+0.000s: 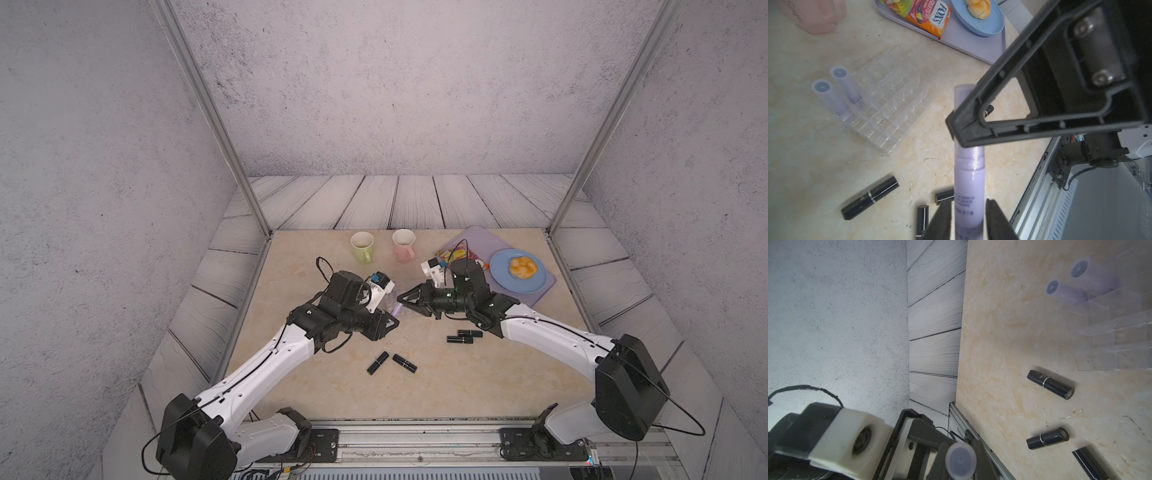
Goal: Arrange the lipsticks in the organizer
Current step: Pick up the lipstick at the center of the board, then place the lipstick in the storage box.
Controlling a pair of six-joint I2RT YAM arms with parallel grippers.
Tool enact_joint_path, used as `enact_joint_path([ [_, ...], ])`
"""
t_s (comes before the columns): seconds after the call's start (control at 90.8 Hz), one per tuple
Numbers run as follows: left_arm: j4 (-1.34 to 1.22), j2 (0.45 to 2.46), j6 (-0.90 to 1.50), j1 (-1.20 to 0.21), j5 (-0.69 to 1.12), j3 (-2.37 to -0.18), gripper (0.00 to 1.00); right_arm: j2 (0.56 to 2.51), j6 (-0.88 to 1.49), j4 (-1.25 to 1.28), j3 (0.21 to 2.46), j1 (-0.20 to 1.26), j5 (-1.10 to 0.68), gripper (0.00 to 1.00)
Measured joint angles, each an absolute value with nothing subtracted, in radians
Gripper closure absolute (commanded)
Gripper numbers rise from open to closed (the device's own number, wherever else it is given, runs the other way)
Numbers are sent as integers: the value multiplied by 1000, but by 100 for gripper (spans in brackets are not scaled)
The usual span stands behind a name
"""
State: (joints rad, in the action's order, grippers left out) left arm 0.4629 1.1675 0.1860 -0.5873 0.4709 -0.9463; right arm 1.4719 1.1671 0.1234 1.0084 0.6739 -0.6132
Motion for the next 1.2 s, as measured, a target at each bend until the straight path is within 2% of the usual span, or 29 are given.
enact_joint_path([
  [0.055,474,1164,210,-580,425,-962,26,1472,1158,121,1008,649,-588,90],
  [0.132,478,1145,258,-543,358,-967,22,1472,1111,88,1018,606,-521,94],
  [0.242,490,1116,342,-405,268,-966,23,1483,962,-38,1097,583,-318,95],
  [0.363,501,1125,422,-244,193,-958,24,1557,760,-107,1237,644,-66,95],
  [0.55,484,1128,504,-178,157,-862,26,1719,539,-126,1344,751,187,96],
  [0.76,472,1137,543,-167,153,-805,26,1874,443,-131,1405,764,268,97],
  [1.2,450,1137,544,-152,164,-805,27,1945,426,-109,1467,763,279,98],
])
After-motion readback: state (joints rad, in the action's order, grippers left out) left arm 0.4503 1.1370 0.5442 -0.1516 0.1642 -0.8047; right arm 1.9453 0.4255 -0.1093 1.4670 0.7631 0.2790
